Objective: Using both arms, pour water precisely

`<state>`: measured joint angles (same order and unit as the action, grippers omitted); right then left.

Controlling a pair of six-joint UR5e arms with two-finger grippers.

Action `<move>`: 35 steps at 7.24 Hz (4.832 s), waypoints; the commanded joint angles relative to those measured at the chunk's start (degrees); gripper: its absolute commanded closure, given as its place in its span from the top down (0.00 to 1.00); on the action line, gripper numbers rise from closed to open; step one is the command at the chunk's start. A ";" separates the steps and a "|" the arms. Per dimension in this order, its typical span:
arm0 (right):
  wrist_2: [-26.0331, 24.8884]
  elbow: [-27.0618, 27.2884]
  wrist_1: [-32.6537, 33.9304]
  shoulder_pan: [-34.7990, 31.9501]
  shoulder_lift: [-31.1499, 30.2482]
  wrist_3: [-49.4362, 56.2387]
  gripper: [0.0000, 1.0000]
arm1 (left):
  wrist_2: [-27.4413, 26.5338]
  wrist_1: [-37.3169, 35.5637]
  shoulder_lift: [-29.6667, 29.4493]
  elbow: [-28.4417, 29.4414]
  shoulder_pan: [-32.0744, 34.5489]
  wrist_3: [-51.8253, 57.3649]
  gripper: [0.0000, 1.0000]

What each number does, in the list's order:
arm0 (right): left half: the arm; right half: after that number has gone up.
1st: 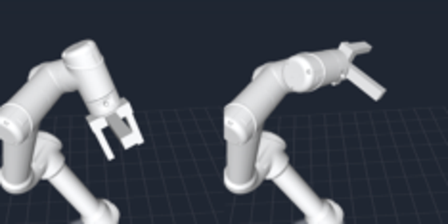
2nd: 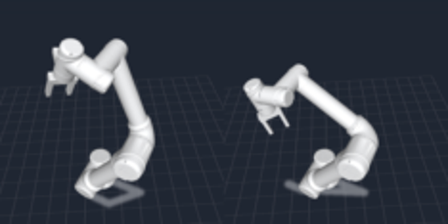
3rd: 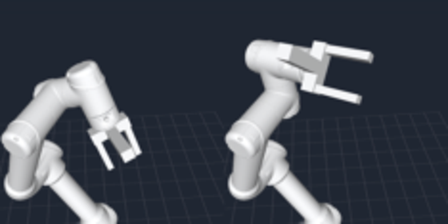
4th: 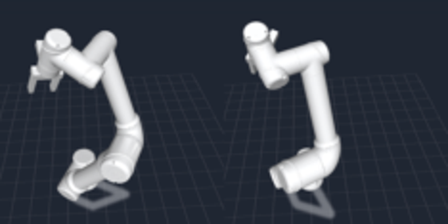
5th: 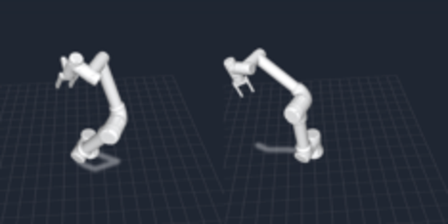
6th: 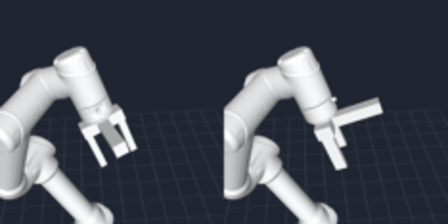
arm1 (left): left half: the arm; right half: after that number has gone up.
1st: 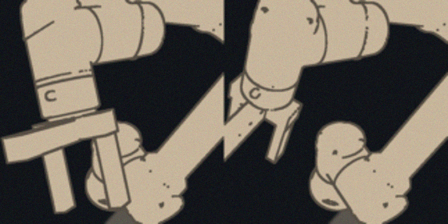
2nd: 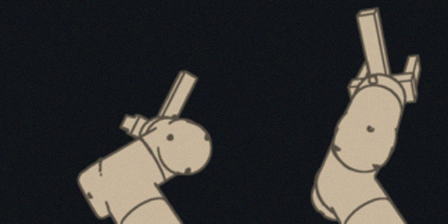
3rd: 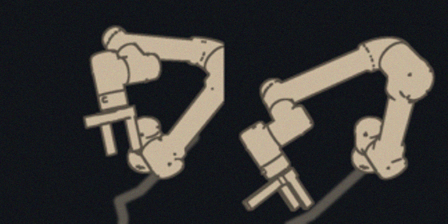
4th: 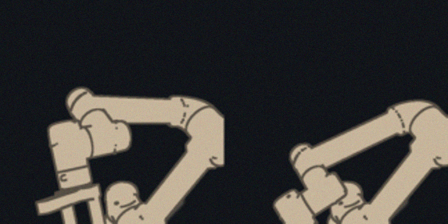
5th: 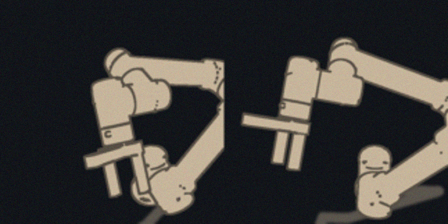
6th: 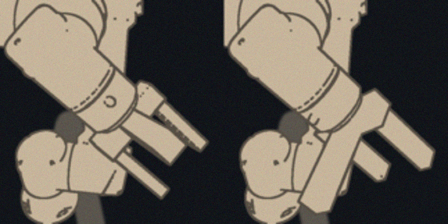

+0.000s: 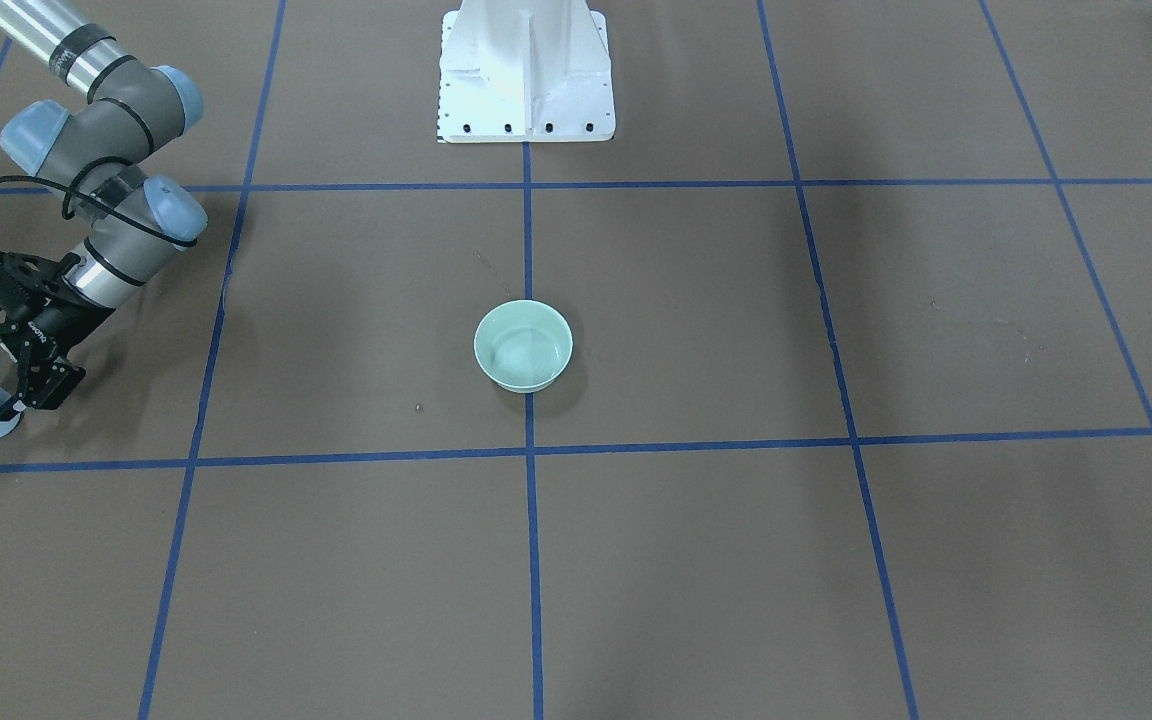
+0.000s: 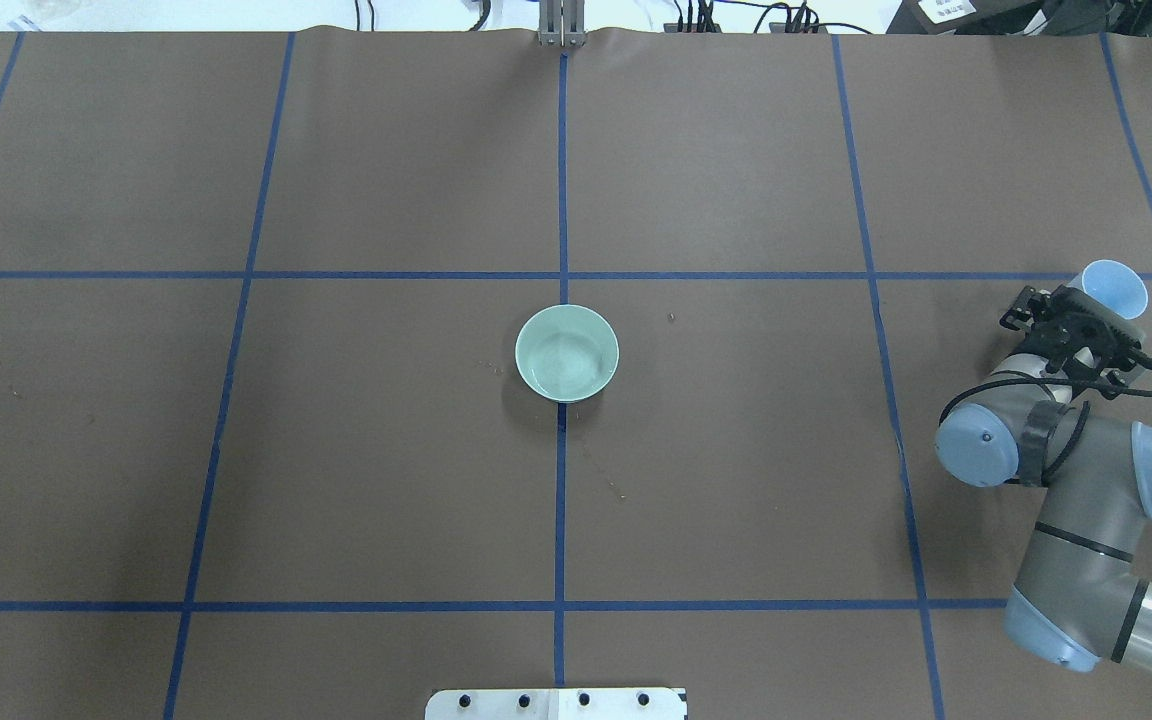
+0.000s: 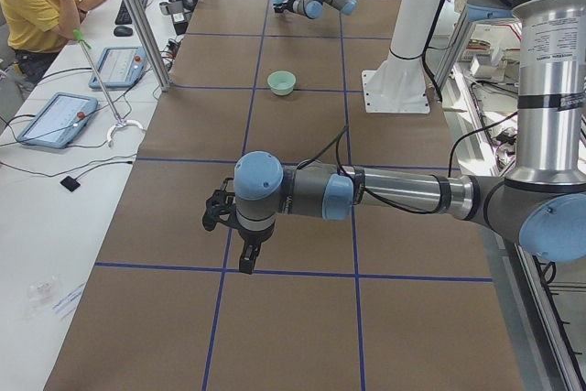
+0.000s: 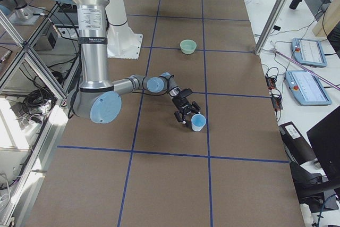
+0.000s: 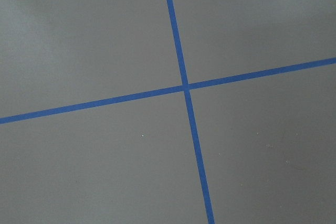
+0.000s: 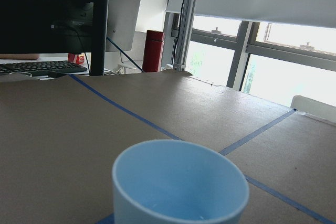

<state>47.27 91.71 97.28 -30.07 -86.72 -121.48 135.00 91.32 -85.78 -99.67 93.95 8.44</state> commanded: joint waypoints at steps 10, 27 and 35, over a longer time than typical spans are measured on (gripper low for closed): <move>-0.25 -6.72 -0.25 -3.41 3.40 -0.34 0.57 | 0.00 0.00 0.00 -0.44 0.00 0.00 1.00; 6.05 4.79 -61.45 -5.79 -5.04 56.74 0.00 | 0.00 -0.09 0.00 0.26 0.00 -0.26 1.00; 49.05 4.97 -86.56 -7.70 0.31 97.60 0.00 | 0.00 -0.18 0.26 0.53 0.00 -0.44 1.00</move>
<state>86.80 96.77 11.34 -36.06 -87.82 -32.26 135.02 91.14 -85.70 -99.21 93.96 8.00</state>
